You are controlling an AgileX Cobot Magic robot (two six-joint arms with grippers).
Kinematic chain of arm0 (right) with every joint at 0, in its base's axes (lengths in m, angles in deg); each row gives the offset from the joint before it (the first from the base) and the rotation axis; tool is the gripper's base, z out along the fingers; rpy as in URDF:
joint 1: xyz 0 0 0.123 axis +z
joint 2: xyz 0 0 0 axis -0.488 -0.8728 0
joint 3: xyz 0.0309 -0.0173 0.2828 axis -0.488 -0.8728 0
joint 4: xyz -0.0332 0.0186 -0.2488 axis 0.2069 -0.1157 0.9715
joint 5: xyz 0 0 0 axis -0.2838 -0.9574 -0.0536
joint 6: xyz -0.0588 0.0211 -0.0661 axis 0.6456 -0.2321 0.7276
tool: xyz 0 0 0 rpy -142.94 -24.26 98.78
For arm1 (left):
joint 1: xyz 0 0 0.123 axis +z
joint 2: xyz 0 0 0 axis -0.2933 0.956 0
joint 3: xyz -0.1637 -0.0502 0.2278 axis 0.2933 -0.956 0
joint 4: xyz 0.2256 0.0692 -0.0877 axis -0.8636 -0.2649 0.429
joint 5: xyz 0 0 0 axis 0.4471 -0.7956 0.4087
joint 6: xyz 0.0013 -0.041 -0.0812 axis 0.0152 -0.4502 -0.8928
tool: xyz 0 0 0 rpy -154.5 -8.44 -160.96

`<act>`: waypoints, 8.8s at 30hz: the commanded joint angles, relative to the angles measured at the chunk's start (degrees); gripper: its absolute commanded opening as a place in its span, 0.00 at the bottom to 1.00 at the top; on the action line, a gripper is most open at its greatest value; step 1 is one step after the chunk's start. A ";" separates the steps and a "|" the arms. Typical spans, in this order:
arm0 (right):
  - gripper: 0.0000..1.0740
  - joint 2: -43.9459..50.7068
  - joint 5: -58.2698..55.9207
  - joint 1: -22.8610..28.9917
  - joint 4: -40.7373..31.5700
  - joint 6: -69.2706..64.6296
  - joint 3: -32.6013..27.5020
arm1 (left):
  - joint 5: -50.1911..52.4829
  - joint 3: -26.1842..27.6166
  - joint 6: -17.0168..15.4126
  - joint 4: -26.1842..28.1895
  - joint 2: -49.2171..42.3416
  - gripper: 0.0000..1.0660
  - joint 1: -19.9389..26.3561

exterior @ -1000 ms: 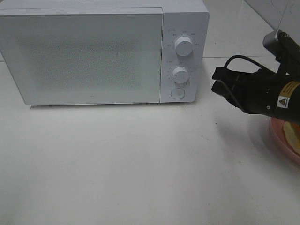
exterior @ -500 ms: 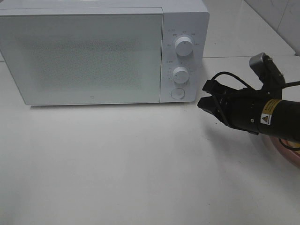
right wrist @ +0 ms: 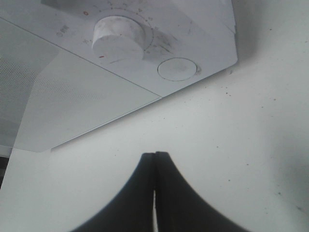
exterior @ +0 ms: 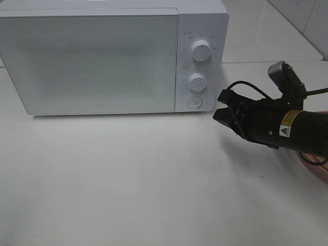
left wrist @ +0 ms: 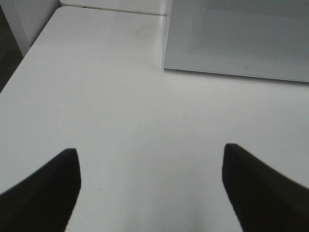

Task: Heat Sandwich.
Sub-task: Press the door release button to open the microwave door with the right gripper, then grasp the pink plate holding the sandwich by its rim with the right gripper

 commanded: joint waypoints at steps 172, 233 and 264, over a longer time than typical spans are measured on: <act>0.00 -25.90 20.57 4.13 -39.94 15.81 28.88 | 0.80 -0.23 -0.06 0.46 -0.29 0.72 -0.23; 0.02 7.51 -10.49 4.30 -26.36 34.38 4.41 | 0.80 -0.23 -0.06 0.46 -0.29 0.72 -0.23; 0.72 26.24 -78.27 0.29 -26.07 61.25 24.81 | 0.80 -0.23 -0.06 0.46 -0.29 0.72 -0.23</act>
